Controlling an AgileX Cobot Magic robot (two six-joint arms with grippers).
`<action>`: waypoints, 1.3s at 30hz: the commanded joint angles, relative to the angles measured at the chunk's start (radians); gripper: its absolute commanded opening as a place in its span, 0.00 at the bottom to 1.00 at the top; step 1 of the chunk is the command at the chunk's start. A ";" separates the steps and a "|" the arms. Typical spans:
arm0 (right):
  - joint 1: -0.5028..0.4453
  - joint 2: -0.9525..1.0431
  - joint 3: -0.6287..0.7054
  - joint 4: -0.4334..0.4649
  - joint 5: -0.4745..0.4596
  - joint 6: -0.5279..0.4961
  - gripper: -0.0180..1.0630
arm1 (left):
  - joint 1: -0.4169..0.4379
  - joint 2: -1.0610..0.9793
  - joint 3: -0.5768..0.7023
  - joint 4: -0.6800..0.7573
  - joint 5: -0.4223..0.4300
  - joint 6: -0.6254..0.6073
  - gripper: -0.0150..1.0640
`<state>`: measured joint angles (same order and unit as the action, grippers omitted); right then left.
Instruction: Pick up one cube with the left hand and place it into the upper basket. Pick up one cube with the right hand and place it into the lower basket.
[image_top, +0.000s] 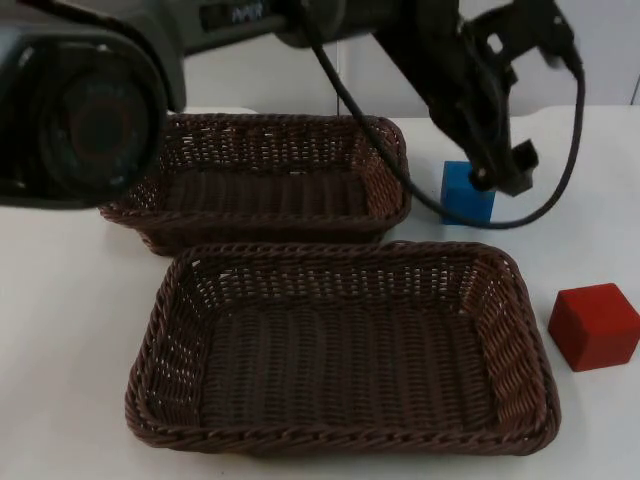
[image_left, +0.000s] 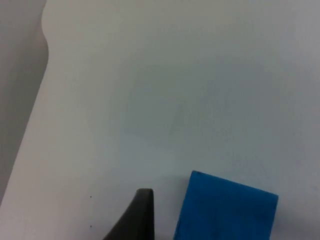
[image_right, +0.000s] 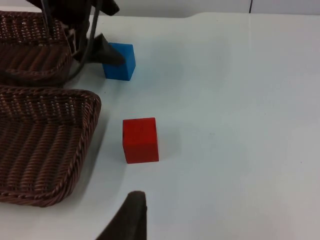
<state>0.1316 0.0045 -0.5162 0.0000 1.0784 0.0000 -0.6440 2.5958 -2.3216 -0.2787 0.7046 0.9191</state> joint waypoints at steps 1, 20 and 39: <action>-0.006 -0.004 0.002 0.000 0.000 0.000 0.99 | -0.004 0.008 -0.006 0.005 -0.036 0.025 0.99; -0.006 -0.004 0.001 0.009 0.000 -0.009 0.99 | -0.009 0.024 -0.006 0.101 -0.034 0.042 0.99; -0.006 -0.004 0.001 0.009 0.000 -0.009 0.99 | -0.009 0.026 -0.006 0.103 -0.038 -0.046 0.99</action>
<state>0.1316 0.0045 -0.5162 0.0070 1.0784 0.0000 -0.6464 2.6236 -2.3216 -0.1795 0.6705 0.8876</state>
